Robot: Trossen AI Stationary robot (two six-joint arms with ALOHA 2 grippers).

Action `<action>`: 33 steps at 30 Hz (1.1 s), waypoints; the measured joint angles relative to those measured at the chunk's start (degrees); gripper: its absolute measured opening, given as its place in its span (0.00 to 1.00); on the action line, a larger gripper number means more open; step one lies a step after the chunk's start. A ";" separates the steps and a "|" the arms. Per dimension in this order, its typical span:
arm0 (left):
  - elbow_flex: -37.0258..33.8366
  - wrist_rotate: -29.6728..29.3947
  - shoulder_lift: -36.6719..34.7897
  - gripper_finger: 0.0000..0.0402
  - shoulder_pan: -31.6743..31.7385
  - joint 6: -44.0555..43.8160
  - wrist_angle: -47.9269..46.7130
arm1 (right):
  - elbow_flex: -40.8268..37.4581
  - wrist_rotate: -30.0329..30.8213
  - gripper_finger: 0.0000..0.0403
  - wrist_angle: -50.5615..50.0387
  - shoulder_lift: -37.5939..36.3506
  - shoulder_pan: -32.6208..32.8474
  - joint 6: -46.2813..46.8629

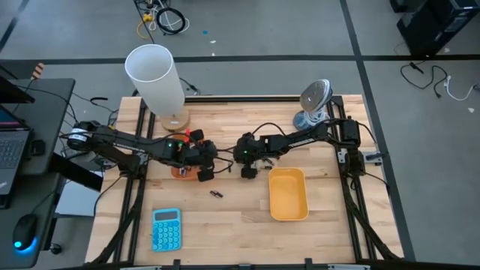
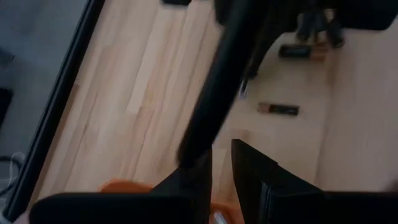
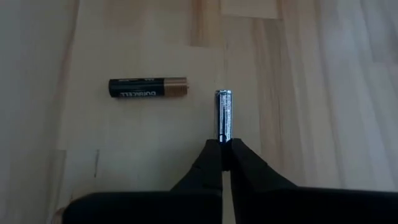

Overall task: Sort batteries
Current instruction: Put the silver battery into the orange bin

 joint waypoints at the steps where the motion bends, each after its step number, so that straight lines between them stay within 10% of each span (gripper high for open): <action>1: -0.36 0.46 0.00 0.16 0.00 1.05 1.79 | 0.00 -0.12 0.00 0.18 0.00 0.12 -0.03; 20: -9.62 7.45 0.00 0.16 0.00 9.63 20.23 | -0.25 -1.97 0.00 1.53 -4.72 1.83 -2.22; 33: -9.62 10.46 0.00 0.16 -0.58 7.19 16.74 | -20.15 8.85 0.02 43.90 -4.94 3.73 -0.91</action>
